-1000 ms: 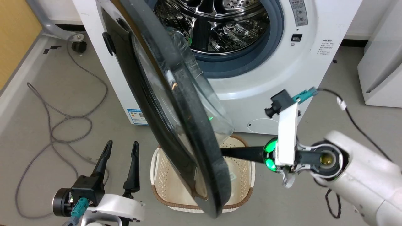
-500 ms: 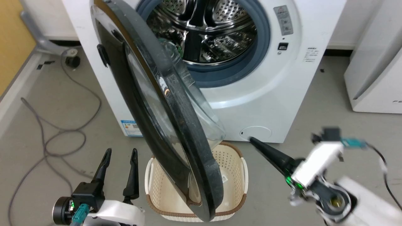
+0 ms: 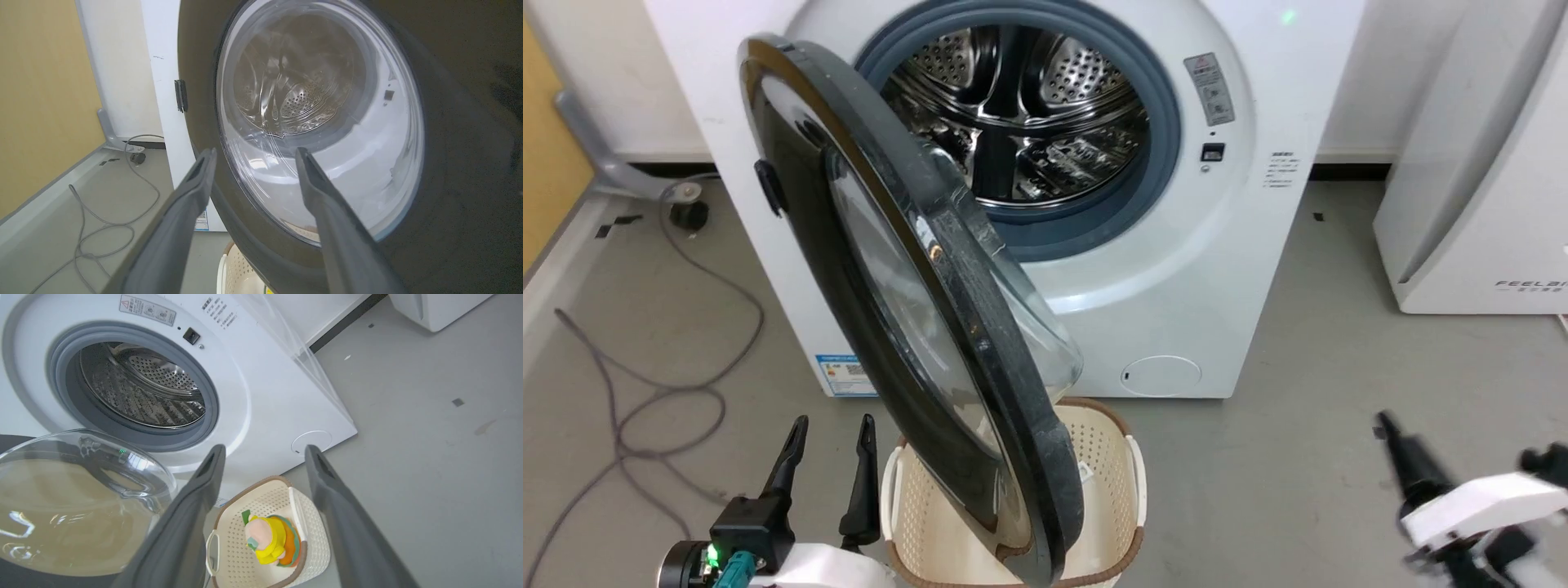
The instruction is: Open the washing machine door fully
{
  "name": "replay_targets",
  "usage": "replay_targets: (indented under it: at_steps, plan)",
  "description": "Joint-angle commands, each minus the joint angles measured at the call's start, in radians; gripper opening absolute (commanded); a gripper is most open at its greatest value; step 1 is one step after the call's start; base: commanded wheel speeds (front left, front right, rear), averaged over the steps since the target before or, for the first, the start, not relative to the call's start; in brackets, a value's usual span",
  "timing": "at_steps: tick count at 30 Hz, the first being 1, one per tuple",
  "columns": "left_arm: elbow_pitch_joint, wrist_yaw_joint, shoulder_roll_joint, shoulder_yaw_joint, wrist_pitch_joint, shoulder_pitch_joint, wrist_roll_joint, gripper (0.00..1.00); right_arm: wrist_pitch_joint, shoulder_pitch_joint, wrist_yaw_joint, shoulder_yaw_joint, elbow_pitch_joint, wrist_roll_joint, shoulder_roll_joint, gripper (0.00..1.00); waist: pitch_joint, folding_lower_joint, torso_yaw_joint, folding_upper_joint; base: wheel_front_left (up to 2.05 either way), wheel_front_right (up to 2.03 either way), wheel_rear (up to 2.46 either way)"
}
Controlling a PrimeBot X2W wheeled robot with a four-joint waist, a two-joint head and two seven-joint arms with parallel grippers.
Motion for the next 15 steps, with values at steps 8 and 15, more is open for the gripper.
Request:
replay_targets:
  at_steps: [8,15]
  plan:
    - [0.005,0.003,0.015,0.004,-0.006,0.023,-0.006,1.0,-0.004,0.14,0.001,-0.557,-0.143,-0.824,0.197,1.0,-0.014,0.0001,-0.01,0.0,0.0,0.0,0.0]
    - [0.007,0.005,0.023,0.001,-0.006,0.024,-0.007,1.0,0.015,0.34,0.001,-0.717,-0.531,-1.338,0.398,1.0,-0.009,0.0001,-0.004,0.0,0.0,0.0,0.0]
